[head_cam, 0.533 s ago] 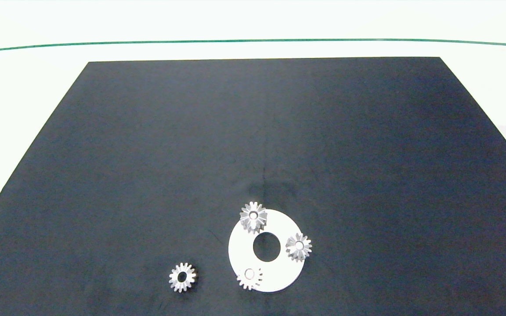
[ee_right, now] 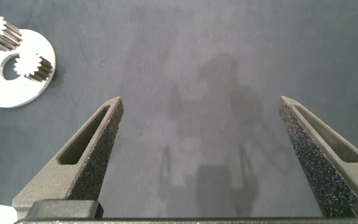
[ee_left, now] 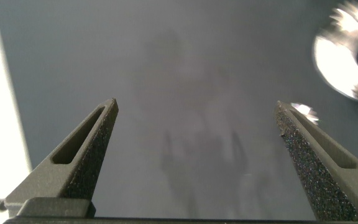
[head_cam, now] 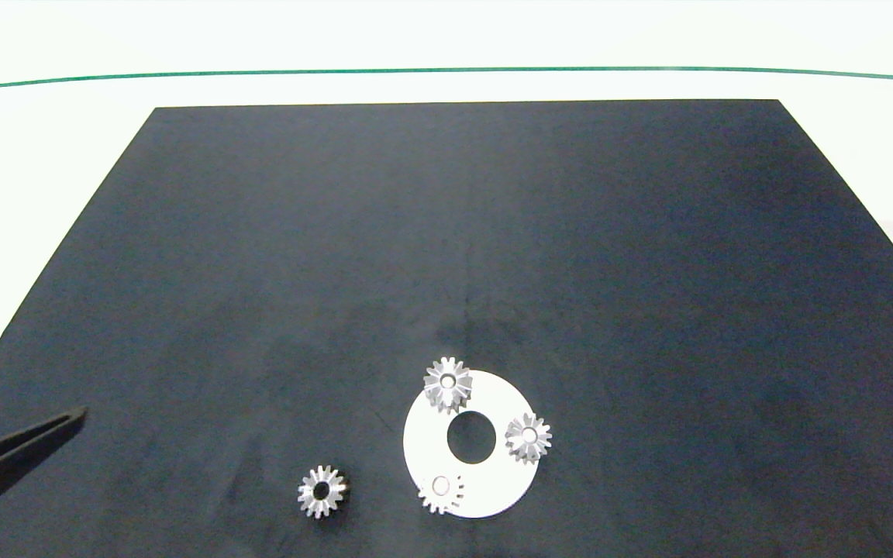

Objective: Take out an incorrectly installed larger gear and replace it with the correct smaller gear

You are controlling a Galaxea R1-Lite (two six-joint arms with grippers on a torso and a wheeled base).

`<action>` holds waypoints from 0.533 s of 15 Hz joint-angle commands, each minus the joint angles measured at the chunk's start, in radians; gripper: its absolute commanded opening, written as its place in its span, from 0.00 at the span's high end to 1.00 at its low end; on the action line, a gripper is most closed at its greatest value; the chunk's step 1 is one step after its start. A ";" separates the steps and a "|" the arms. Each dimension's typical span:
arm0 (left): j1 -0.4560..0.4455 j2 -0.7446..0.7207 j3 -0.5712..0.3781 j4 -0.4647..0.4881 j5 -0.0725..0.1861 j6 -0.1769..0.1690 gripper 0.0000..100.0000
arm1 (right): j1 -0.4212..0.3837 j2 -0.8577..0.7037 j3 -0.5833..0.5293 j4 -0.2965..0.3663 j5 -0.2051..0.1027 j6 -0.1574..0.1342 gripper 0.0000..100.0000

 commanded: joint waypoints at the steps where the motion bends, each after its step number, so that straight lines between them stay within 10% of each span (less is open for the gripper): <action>1: -0.268 0.392 -0.160 0.037 0.044 -0.028 0.00 | 0.003 0.017 0.004 0.000 -0.001 0.001 0.00; 5: -0.436 0.592 -0.267 -0.002 0.160 -0.165 0.00 | 0.003 -0.014 0.018 0.000 -0.007 0.000 0.00; 8: -0.495 0.659 -0.316 0.000 0.205 -0.182 0.00 | 0.003 -0.015 0.026 0.000 -0.009 0.001 0.00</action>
